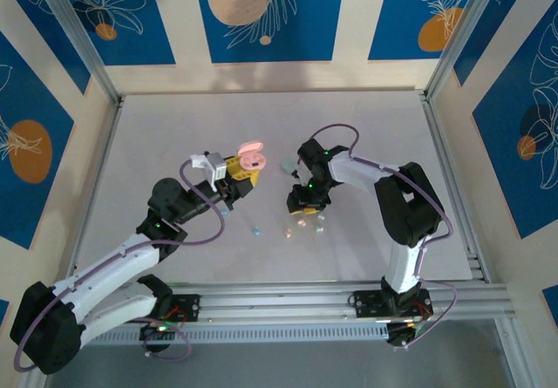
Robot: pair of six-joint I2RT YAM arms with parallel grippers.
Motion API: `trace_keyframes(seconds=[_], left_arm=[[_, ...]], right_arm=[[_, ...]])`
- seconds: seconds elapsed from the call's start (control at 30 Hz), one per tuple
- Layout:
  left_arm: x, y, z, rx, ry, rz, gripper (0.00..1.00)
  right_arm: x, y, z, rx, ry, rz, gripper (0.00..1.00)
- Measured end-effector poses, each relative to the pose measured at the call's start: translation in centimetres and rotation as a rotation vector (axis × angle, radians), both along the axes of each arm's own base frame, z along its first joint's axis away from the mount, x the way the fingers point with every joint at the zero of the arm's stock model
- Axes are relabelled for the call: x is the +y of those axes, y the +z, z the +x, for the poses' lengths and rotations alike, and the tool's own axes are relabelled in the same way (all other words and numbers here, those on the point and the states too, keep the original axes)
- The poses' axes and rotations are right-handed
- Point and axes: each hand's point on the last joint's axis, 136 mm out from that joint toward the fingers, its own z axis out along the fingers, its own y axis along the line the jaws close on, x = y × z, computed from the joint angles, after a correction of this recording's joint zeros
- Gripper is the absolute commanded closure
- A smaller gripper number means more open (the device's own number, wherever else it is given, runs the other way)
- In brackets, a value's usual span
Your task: Insert wireless bluetooth earbuds into charging case
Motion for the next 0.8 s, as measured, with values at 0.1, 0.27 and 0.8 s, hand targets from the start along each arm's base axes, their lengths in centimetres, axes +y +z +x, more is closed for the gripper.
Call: trace_keyframes(seconds=[0.1,0.27,0.8], left_arm=[[0.0,0.0,0.0,0.0,0.0,0.0,0.71],[0.0,0.0,0.0,0.001,0.0,0.0,0.71],[0.0,-0.2,0.0,0.007,0.0,0.005,0.71]], right_arm=[[-0.1,-0.5,0.1,0.009,0.005,-0.005,0.52],[-0.2,-1.2,-0.1,0.024,0.015,-0.014,0.54],[1.0,-1.0,-1.3,0.075,0.038,0.041,0.57]])
